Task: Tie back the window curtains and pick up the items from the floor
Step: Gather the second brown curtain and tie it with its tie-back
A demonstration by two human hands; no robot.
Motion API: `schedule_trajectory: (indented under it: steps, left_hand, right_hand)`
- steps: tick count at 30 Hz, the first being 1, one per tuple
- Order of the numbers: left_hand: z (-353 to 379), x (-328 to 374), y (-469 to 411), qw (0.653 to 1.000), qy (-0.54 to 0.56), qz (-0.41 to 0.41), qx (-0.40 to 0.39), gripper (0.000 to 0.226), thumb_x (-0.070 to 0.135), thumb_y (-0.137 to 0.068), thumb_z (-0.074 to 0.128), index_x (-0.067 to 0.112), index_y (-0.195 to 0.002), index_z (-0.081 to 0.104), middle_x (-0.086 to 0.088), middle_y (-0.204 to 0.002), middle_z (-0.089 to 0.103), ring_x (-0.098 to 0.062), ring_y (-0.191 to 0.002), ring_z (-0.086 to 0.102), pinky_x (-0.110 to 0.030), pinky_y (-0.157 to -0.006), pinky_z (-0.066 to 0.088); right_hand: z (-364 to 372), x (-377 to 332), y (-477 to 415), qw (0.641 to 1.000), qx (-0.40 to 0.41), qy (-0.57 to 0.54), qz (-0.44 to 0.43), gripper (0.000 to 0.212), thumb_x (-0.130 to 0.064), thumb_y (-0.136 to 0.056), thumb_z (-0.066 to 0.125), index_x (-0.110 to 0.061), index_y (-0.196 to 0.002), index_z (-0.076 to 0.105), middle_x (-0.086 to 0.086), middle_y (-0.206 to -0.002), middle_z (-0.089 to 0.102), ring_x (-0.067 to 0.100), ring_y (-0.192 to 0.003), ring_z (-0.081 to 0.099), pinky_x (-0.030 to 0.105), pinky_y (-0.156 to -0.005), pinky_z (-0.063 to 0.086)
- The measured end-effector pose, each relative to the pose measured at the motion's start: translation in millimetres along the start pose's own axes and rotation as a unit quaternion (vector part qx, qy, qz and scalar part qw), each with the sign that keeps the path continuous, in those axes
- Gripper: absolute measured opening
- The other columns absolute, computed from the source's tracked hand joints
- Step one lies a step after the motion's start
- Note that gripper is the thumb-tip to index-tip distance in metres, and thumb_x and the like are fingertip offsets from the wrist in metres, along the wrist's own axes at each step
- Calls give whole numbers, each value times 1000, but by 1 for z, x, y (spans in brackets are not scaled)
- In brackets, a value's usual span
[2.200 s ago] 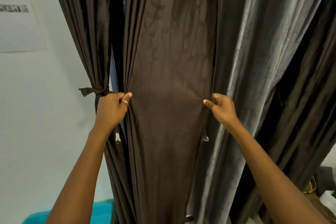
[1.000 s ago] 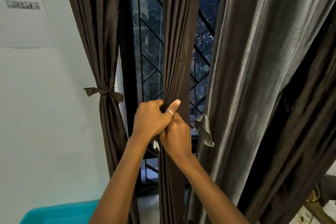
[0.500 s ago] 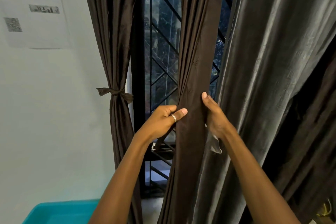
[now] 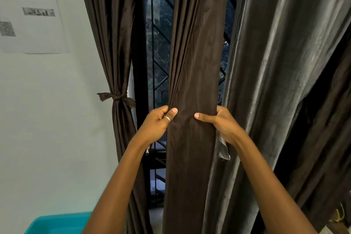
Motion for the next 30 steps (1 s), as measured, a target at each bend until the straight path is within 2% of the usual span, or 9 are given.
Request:
schedule_trajectory:
  steps: [3, 6, 9, 12, 15, 20, 23, 26, 30]
  left_hand:
    - [-1, -3, -5, 984, -138, 37, 109, 47, 39, -100, 55, 2, -71, 50, -9, -59, 49, -16, -55, 49, -34, -56, 40]
    - [12, 9, 3, 957, -207, 78, 187, 47, 33, -98, 60, 22, -57, 39, 5, -49, 42, -11, -45, 43, -31, -50, 34]
    - [29, 14, 3, 953, -225, 89, 180, 45, 27, -97, 60, 24, -57, 41, 4, -49, 46, -6, -46, 46, -30, -48, 36]
    - [36, 16, 1, 970, -195, 69, 127, 37, 16, -96, 56, 23, -61, 46, 0, -53, 52, -9, -47, 47, -33, -52, 39]
    - [32, 16, 4, 988, -119, 23, 96, 33, 19, -99, 51, 24, -67, 53, -1, -61, 57, -12, -55, 53, -26, -52, 41]
    - [31, 25, 7, 986, -122, 23, 108, 40, 52, -94, 59, 25, -66, 50, 8, -56, 54, -3, -50, 53, -18, -50, 38]
    - [29, 26, 4, 983, -143, 33, 107, 30, 47, -95, 60, 24, -76, 54, 5, -65, 60, -9, -56, 56, -20, -51, 41]
    - [27, 25, 3, 987, -130, 25, 89, 17, 37, -97, 58, 30, -82, 54, -1, -73, 64, -15, -63, 60, -29, -58, 45]
    - [26, 25, 4, 995, -62, 11, 77, 10, 24, -95, 57, 31, -89, 59, -3, -85, 68, -22, -79, 65, -40, -72, 51]
  right_hand:
    - [9, -5, 3, 970, 124, 192, -85, 25, -29, -87, 78, -18, -110, 76, -3, -100, 78, 14, -94, 73, 39, -86, 60]
    - [30, -9, 20, 882, 229, 374, -171, 22, -32, -97, 62, -17, -110, 70, 2, -98, 74, 22, -89, 70, 39, -75, 58]
    - [63, -7, 36, 833, 218, 459, -220, 24, -24, -99, 52, -9, -117, 59, 11, -105, 66, 31, -98, 64, 41, -69, 53]
    - [84, 5, 41, 843, 138, 474, -215, 58, -25, -97, 55, -5, -147, 36, 14, -127, 56, 30, -118, 53, 43, -83, 55]
    - [81, 10, 39, 865, 84, 452, -203, 74, -28, -96, 54, -7, -157, 18, 14, -145, 44, 33, -131, 44, 46, -93, 53]
    - [83, 8, 46, 888, 40, 392, -236, 44, -25, -97, 50, -17, -139, 45, 3, -132, 50, 25, -121, 49, 41, -96, 51]
    - [78, 4, 46, 914, 41, 337, -223, 34, -14, -96, 48, -16, -130, 55, -2, -124, 54, 14, -114, 53, 32, -96, 49]
    - [67, -3, 46, 934, 54, 261, -238, 37, -3, -99, 44, -13, -128, 64, -4, -118, 63, 0, -105, 58, 11, -92, 45]
    - [39, -7, 26, 947, 125, 218, -201, 26, -1, -97, 52, -15, -109, 71, 0, -106, 71, 3, -85, 65, 24, -76, 53]
Point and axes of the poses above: each hand's wrist, its own y-axis away from the middle knuckle, its own z-axis out of the palm, x = y × z, the point moved 4 cm from there along -y, towards the middle knuckle
